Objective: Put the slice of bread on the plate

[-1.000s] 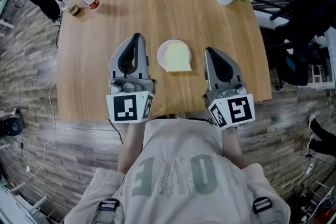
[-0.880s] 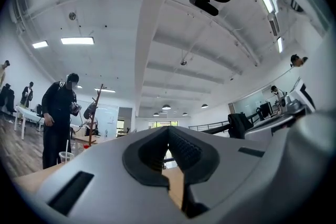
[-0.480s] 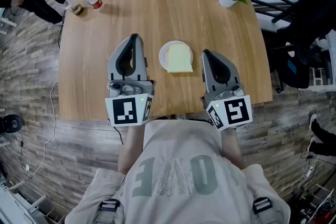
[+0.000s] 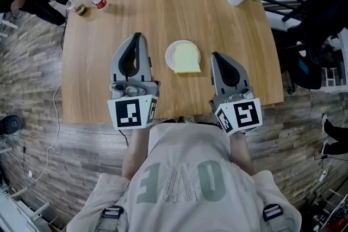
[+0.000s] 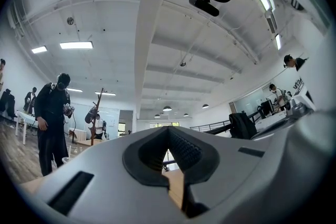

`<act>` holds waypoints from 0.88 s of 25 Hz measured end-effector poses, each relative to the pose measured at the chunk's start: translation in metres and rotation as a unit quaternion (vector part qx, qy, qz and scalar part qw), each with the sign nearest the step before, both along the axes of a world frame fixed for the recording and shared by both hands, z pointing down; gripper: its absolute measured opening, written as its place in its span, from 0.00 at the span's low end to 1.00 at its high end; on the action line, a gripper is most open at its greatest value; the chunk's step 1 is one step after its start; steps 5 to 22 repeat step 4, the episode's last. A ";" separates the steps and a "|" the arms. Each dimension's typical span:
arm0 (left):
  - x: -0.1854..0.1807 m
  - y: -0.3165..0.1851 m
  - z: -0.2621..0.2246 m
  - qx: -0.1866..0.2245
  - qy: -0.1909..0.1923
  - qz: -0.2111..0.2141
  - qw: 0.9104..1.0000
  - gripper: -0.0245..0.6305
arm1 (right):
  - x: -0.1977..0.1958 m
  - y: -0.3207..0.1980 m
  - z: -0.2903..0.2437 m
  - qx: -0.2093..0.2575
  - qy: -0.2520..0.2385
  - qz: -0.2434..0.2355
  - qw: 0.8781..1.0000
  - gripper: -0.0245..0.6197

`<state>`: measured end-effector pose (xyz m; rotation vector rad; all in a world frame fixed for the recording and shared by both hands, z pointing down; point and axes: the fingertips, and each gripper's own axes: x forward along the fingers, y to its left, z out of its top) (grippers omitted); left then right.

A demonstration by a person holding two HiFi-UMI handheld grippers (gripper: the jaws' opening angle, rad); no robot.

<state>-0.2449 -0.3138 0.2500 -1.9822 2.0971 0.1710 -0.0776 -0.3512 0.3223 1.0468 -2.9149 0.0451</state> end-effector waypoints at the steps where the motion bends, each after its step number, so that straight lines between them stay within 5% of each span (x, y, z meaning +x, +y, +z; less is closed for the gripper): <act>1: -0.001 0.000 0.000 0.000 0.001 -0.001 1.000 0.05 | 0.000 0.001 0.001 -0.002 0.000 0.000 1.000 0.06; 22: -0.003 0.001 0.001 -0.003 0.001 -0.004 1.000 0.05 | 0.001 0.003 0.005 -0.007 0.002 -0.001 1.000 0.06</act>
